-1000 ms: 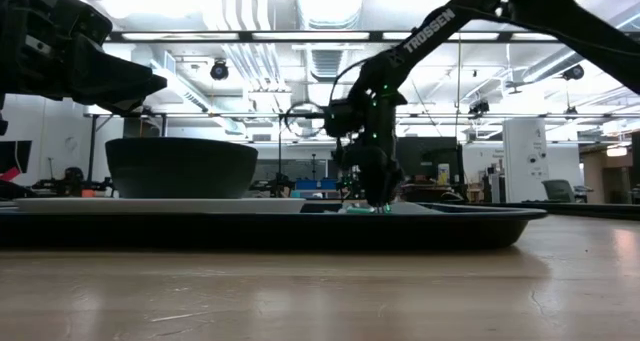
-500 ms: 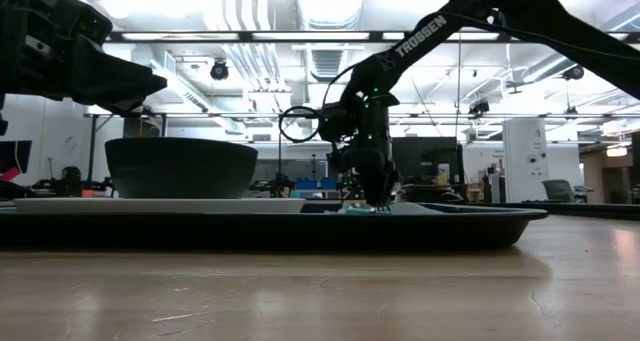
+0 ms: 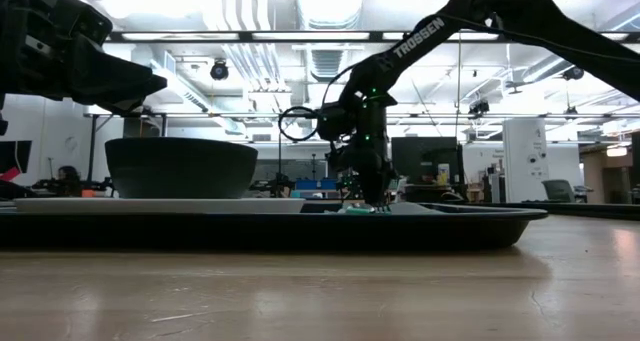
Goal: Set up tray
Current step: Put the blue knife on the gray tablecloth on the black table tray to the right of the blue fork
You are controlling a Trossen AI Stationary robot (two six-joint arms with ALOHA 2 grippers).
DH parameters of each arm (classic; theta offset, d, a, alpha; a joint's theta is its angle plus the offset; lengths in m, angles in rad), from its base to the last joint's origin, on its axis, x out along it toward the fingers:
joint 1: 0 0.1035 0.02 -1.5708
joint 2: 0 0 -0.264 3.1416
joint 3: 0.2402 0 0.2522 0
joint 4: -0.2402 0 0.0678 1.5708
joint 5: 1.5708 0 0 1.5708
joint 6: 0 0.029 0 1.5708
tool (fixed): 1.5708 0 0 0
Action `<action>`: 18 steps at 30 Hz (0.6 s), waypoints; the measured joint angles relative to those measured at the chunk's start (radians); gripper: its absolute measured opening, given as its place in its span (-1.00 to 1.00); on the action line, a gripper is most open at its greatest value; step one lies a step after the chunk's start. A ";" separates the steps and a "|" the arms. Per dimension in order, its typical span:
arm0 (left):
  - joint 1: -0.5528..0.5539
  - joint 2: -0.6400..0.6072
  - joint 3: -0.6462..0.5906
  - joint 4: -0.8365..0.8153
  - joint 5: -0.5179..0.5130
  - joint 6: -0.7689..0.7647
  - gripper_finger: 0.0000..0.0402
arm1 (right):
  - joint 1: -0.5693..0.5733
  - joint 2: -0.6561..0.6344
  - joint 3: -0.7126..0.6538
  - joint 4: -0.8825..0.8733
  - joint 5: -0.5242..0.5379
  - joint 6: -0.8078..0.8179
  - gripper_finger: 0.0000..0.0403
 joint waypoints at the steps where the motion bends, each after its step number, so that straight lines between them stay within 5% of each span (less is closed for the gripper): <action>1: 0.000 0.000 0.000 0.000 0.000 0.000 -0.48 | -0.001 0.001 0.014 -0.006 0.005 0.004 -0.88; 10: 0.000 0.000 0.000 0.000 0.000 0.000 -0.48 | -0.001 -0.007 0.174 -0.172 0.080 0.082 -0.88; 18: 0.000 0.000 0.000 0.000 0.000 0.000 -0.48 | 0.046 -0.025 0.181 -0.230 0.078 0.242 -0.88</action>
